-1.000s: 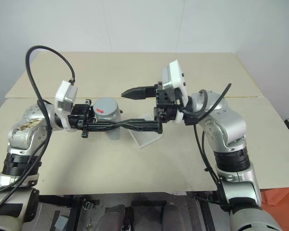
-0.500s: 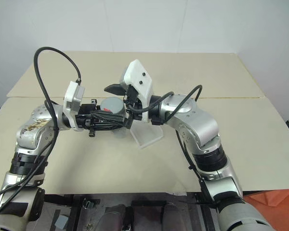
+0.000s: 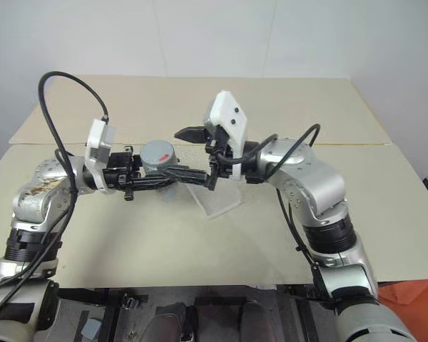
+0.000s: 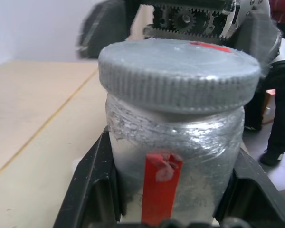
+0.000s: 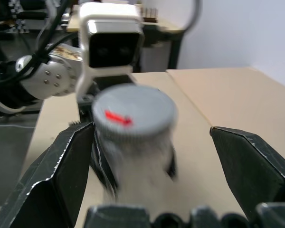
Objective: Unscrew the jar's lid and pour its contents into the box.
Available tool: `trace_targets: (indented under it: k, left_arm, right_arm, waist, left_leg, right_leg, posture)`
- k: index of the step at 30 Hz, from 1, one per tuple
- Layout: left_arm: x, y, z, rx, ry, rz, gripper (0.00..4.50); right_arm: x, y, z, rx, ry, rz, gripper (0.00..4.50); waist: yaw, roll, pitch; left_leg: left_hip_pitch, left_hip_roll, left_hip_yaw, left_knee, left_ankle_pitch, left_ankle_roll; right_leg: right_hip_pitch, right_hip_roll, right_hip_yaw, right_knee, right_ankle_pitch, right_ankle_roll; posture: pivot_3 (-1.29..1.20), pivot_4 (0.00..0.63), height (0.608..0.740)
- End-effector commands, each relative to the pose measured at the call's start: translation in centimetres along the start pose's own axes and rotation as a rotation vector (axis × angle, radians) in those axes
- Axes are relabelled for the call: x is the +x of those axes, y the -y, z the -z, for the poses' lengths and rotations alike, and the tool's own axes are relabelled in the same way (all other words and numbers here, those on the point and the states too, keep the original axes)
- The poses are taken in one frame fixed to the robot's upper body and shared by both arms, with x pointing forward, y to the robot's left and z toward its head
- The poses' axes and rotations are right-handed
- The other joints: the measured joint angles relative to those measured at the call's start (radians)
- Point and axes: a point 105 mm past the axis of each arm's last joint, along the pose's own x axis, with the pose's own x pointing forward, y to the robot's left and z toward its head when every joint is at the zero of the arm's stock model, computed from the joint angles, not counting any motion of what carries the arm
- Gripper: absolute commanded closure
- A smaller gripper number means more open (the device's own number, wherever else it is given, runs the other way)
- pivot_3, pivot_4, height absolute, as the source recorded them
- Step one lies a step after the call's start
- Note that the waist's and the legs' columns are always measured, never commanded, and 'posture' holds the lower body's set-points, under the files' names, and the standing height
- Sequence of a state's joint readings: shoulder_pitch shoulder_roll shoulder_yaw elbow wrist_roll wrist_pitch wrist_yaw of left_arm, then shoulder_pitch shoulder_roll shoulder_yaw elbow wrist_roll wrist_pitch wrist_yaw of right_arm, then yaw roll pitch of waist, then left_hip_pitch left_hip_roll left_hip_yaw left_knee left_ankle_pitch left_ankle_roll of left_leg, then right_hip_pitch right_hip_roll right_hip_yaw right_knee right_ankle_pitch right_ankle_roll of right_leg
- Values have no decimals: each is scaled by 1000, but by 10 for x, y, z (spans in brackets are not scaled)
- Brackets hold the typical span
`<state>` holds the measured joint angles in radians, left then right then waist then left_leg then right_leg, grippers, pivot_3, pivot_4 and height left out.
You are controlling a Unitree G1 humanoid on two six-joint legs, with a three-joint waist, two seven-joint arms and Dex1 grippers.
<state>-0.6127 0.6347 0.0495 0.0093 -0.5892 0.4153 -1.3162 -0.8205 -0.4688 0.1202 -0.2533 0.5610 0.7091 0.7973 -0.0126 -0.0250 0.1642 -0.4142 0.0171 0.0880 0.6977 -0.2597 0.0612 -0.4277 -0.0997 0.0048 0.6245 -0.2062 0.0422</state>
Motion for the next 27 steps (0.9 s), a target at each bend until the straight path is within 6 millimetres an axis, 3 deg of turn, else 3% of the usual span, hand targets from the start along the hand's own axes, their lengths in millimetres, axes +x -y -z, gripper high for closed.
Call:
trace_targets:
  k: [1, 8, 13, 27]
  left_arm:
    - [4, 13, -14, 61, 28, 74, 2575]
    - [2, 11, -14, 65, 22, 69, 2575]
    - [6, 5, -11, 63, 26, 35, 2575]
    - [16, 7, -9, 57, 48, 56, 2575]
  right_arm:
    - [-21, 21, -7, -20, 20, 115, 90]
    - [-30, 11, -4, -29, 6, 79, 90]
    - [-29, -16, -21, -41, 70, -72, 90]
    - [32, -37, -27, -91, 75, -114, 90]
  waist:
    - [4, 0, 0]
    - [-4, 0, 0]
    - [-1, 0, 0]
    - [1, 0, 0]
  left_leg:
    - [0, 0, 0, 0, 0, 0]
    - [0, 0, 0, 0, 0, 0]
    - [0, 0, 0, 0, 0, 0]
    - [0, 0, 0, 0, 0, 0]
  right_leg:
    - [0, -1, 0, 0, 0, 0]
    - [-1, 1, 1, 0, 0, 0]
    - [-1, 1, 1, 0, 0, 0]
    - [-1, 1, 1, 0, 0, 0]
  posture:
    - [0, 150, 740]
    - [0, 150, 740]
    - [0, 150, 740]
    - [0, 150, 740]
